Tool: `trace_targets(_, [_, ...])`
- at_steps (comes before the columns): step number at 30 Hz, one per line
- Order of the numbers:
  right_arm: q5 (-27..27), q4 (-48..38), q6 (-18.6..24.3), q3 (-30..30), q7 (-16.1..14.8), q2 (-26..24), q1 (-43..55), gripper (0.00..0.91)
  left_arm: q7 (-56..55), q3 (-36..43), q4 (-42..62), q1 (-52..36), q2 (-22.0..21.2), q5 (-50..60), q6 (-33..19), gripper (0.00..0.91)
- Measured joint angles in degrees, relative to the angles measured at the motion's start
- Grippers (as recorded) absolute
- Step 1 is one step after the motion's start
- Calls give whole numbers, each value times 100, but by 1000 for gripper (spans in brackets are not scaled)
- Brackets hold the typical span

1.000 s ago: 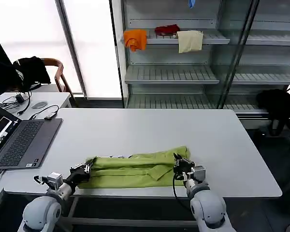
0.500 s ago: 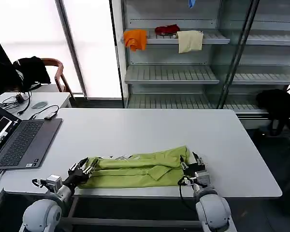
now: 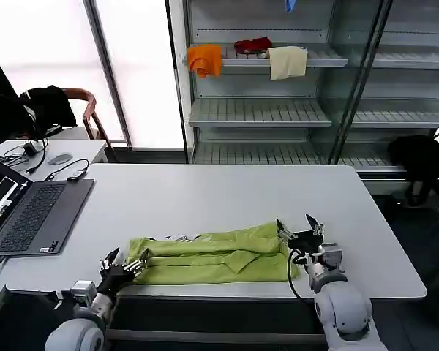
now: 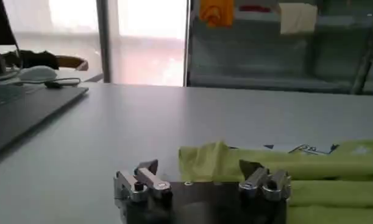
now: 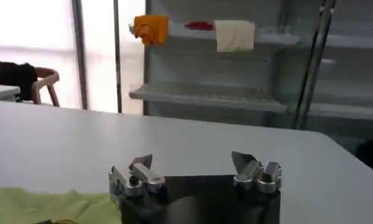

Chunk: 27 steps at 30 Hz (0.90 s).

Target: Fold and organize the clothes.

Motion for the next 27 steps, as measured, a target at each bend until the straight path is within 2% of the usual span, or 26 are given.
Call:
trace_targets(1, [54,1,-14,-7,-1,-24,32,907,-65,3,0,16,-31,0,-35,584])
trace_targets(2, [99,3,-26,-15,-1,-47,60,907,-121,9,1,30,-61,0,-77,383])
trace_targets(4, [181,5,-49,-20,-8,-96,112,907,-200,23,12,58,-106,-7,-129,242])
trace_targets(7, [274,5,-76,-10,-19,-152,148,907,-281,49,28,104,-168,-9,-205,181])
trace_targets(10, [325,3,-97,12,-24,-201,178,907,-325,88,45,156,-214,8,-296,10])
trace_targets(27, [449,-36,-147,44,-10,-305,290,907,-366,296,93,170,-437,218,-581,0])
